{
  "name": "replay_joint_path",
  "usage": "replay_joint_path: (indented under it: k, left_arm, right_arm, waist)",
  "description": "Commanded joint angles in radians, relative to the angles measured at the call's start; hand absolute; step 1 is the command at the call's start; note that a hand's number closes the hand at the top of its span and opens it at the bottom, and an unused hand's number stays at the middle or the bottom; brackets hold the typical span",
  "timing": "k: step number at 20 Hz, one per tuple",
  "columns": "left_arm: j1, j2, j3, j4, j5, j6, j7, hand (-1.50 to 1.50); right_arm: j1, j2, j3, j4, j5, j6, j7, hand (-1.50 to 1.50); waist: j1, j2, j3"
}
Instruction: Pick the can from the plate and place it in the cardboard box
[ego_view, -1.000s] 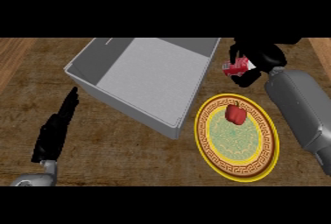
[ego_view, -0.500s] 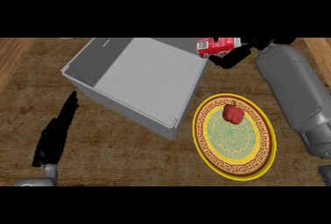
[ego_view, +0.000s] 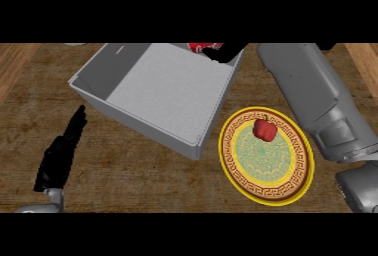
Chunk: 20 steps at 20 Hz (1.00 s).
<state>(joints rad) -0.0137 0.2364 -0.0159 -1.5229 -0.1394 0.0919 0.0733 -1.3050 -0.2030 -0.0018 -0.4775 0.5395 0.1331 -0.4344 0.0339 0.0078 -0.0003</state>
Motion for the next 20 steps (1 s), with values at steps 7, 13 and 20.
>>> replay_joint_path:
  k: [7, 13, 20]
  left_arm:
    - [-0.064, 0.006, 0.008, 0.005, -0.013, -0.013, 0.021, 0.00]
    - [-0.040, -0.009, -0.016, -0.044, -0.010, -0.025, 0.050, 0.00]
    - [-0.123, -0.010, -0.020, 0.010, -0.014, -0.045, 0.050, 0.00]
  right_arm:
    - [-0.166, 0.136, 0.001, 0.199, 0.057, -0.081, 0.089, 1.50]
    - [-0.185, 0.201, 0.039, 0.283, 0.062, -0.131, 0.147, 1.50]
    - [-0.156, 0.203, 0.051, 0.365, 0.037, -0.156, 0.220, -1.50]
  waist:
    - [0.020, 0.012, -0.001]
    - [0.054, 0.018, -0.001]
    - [0.091, 0.033, -0.002]
